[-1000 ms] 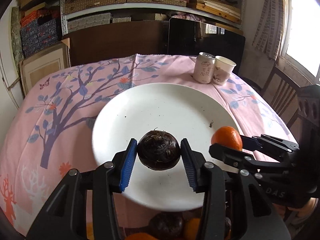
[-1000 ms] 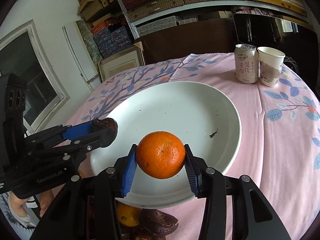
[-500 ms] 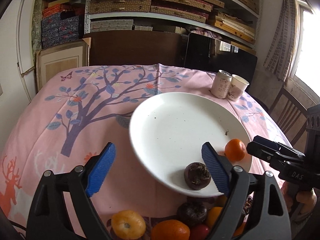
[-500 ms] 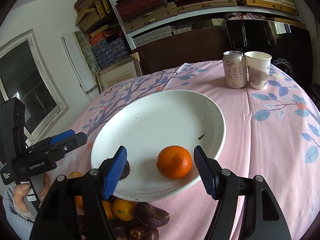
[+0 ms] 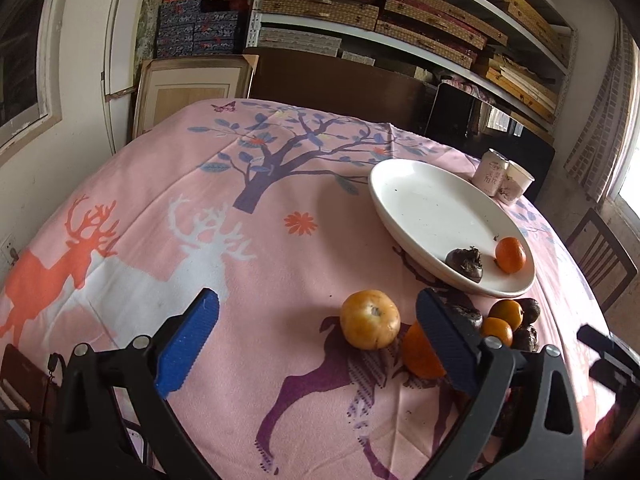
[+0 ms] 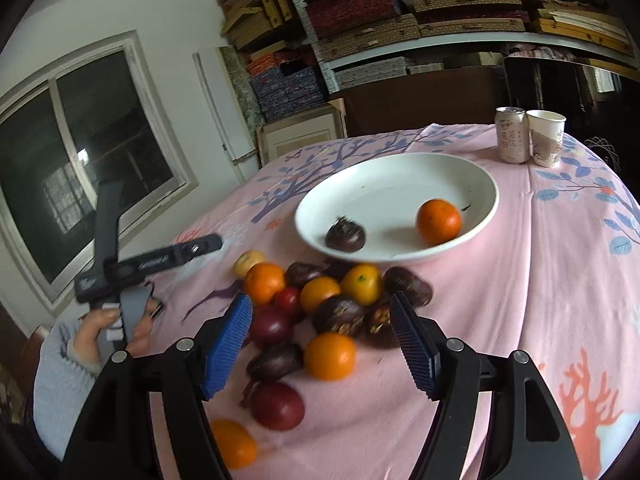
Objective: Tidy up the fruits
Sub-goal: 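Release the orange on the plate with the right tool while the left tool sets the dark fruit there, then grasp a tangerine with the right tool while the left tool grasps the pale yellow fruit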
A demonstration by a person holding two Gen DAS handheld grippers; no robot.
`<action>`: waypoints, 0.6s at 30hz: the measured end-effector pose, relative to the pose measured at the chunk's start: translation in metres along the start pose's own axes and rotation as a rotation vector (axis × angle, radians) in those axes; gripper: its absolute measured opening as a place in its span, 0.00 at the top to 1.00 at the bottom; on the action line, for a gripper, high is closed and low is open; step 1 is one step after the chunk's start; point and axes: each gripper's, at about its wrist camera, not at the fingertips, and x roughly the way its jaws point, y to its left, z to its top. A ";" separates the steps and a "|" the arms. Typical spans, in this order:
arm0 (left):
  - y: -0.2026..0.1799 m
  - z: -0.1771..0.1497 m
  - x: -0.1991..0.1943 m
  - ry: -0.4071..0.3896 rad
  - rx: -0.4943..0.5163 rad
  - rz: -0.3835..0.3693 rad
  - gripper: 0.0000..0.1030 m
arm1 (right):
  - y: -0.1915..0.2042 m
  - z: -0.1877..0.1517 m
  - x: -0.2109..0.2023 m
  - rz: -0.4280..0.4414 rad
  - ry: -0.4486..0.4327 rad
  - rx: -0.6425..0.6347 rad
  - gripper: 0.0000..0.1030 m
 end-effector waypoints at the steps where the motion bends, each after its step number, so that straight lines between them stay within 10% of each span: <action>1: 0.002 0.001 0.001 0.003 -0.010 0.005 0.06 | 0.010 -0.007 -0.003 0.026 0.020 -0.032 0.30; 18: 0.003 0.000 0.006 0.026 -0.018 0.039 0.05 | 0.065 -0.061 0.008 0.059 0.297 -0.180 0.49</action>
